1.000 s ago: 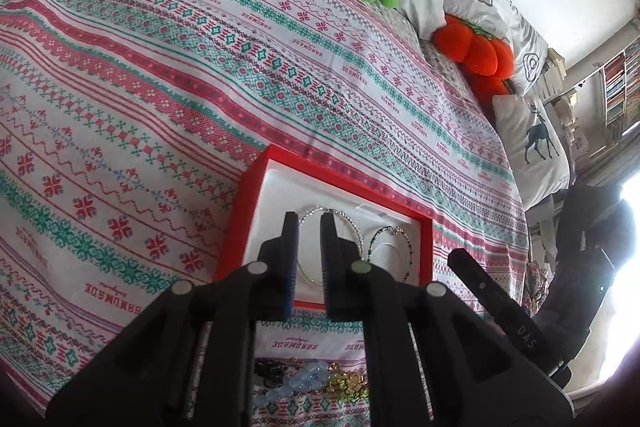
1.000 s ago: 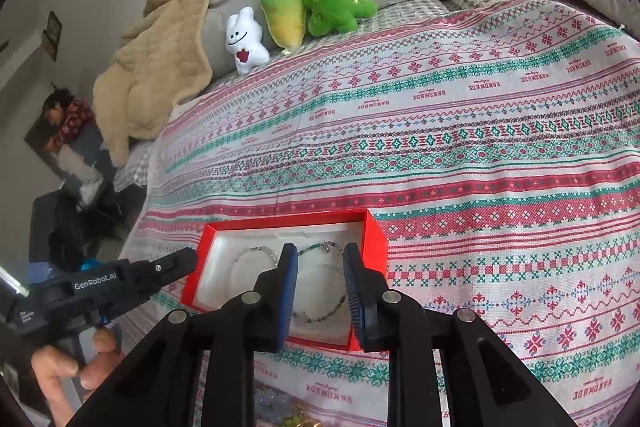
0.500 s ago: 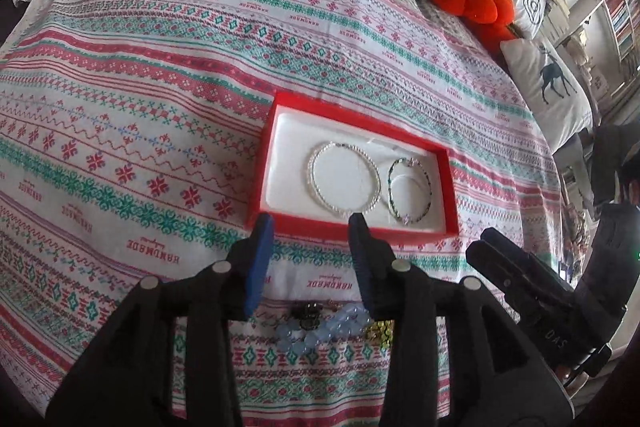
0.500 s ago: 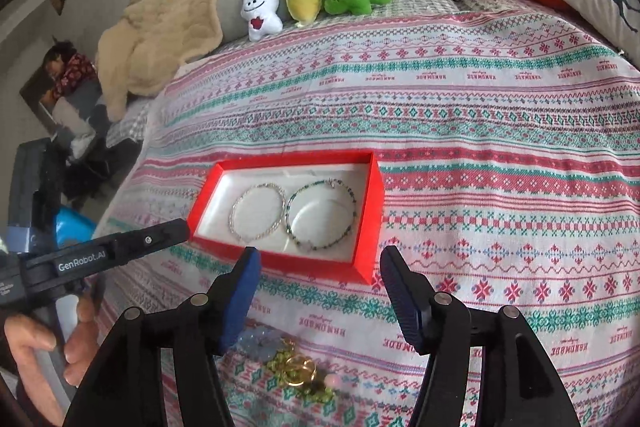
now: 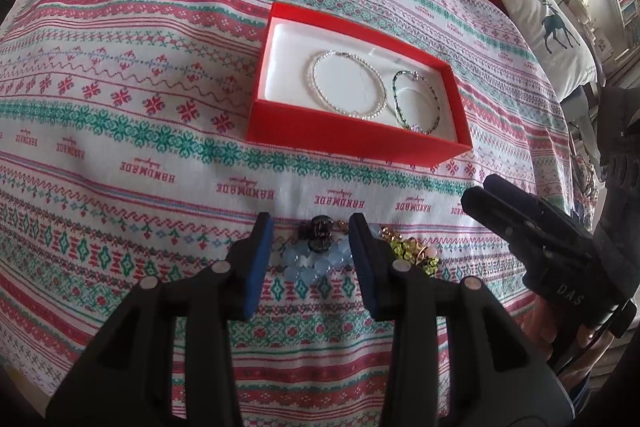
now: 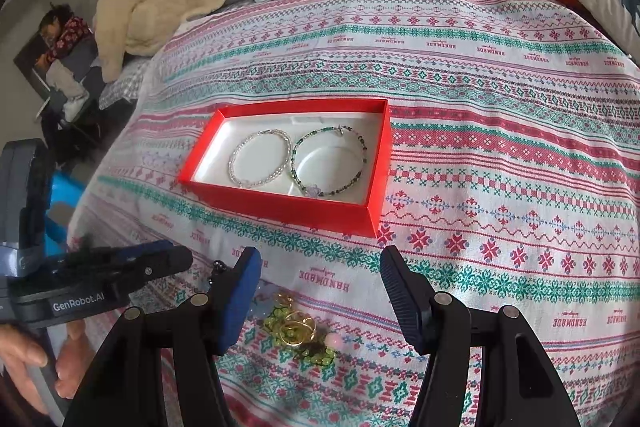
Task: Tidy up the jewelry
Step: 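Grasp the light blue bead bracelet with the left tool while the right tool grasps the green jade bracelet, then carry both bracelets into the red box and open both tools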
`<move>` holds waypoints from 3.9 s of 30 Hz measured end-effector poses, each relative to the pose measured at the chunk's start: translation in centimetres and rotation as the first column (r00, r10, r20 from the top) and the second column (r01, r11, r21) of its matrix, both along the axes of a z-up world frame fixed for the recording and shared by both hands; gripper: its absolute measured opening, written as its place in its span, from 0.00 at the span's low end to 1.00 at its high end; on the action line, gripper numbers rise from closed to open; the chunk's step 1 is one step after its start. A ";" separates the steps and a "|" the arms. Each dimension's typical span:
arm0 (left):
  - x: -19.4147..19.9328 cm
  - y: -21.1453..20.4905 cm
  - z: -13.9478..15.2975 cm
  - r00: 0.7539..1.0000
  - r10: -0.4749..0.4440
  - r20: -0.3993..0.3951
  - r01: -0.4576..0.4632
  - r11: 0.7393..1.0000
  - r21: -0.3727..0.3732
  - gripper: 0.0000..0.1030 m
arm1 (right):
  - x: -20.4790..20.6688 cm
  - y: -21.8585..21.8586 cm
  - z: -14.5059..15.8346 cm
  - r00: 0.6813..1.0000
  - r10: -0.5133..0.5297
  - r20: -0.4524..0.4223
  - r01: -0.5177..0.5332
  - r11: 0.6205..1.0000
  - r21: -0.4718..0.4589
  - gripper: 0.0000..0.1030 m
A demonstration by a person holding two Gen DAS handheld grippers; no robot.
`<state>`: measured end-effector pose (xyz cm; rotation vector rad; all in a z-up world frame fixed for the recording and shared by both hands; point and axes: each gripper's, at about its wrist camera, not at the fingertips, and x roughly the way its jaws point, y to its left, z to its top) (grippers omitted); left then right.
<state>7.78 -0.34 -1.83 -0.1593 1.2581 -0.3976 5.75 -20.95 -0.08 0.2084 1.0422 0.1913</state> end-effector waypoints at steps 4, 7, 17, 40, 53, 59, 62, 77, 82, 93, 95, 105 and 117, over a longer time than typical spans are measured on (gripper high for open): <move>-0.8 -1.0 -0.5 0.999 -0.052 -0.002 0.052 0.998 0.022 0.40 | 0.0 0.1 -0.4 1.000 0.000 -0.027 0.000 1.000 0.011 0.59; -1.3 -2.4 -1.1 0.993 -0.117 0.005 0.117 0.990 0.078 0.40 | 0.0 0.1 -0.7 0.999 0.001 -0.044 -0.001 1.000 0.007 0.54; -1.9 -5.8 -2.9 0.969 -0.241 0.047 0.221 0.939 0.264 0.39 | -0.8 0.3 -1.5 0.991 0.081 -0.109 -0.085 0.996 -0.027 0.37; -2.1 -2.9 2.2 0.986 -0.158 0.057 0.158 0.987 -0.004 0.13 | -2.2 2.1 -4.1 0.957 0.217 -0.195 -0.222 0.975 -0.003 0.10; -2.5 -0.3 5.7 0.986 -0.127 0.106 0.142 0.980 -0.139 0.13 | -3.7 1.9 2.4 0.952 0.294 0.085 -0.305 0.930 0.205 0.10; -1.7 -0.1 6.6 0.987 -0.097 0.125 0.119 0.976 -0.182 0.13 | -3.6 1.3 3.5 0.956 0.256 0.140 -0.282 0.933 0.222 0.10; -1.4 0.0 7.0 0.987 -0.084 0.133 0.109 0.975 -0.192 0.13 | -3.4 0.6 3.8 0.962 0.223 0.158 -0.257 0.936 0.241 0.10; 1.1 -0.3 8.6 0.984 0.014 0.175 0.046 0.943 -0.330 0.12 | -1.8 -1.8 5.0 0.971 0.061 0.232 -0.128 0.949 0.287 0.10; 2.8 -0.3 8.2 0.985 0.050 0.166 0.015 0.929 -0.371 0.12 | -0.9 -2.3 5.1 0.968 0.014 0.249 -0.089 0.952 0.294 0.11; 5.0 -1.4 6.3 0.988 0.081 0.129 -0.015 0.894 -0.448 0.12 | 1.4 -2.0 4.4 0.966 -0.031 0.255 -0.037 0.966 0.256 0.11; 5.4 -1.7 5.8 0.989 0.078 0.123 -0.015 0.896 -0.443 0.12 | 1.8 -1.9 4.1 0.968 -0.039 0.247 -0.024 0.969 0.246 0.11; 6.7 -1.7 3.6 0.992 0.086 0.093 -0.043 0.921 -0.388 0.12 | 2.7 -1.7 2.7 0.973 -0.043 0.228 -0.003 0.981 0.196 0.11; 7.0 -0.3 3.2 0.986 0.120 0.113 -0.081 0.950 -0.302 0.15 | 3.1 -1.7 2.5 0.969 -0.070 0.239 0.036 0.989 0.144 0.20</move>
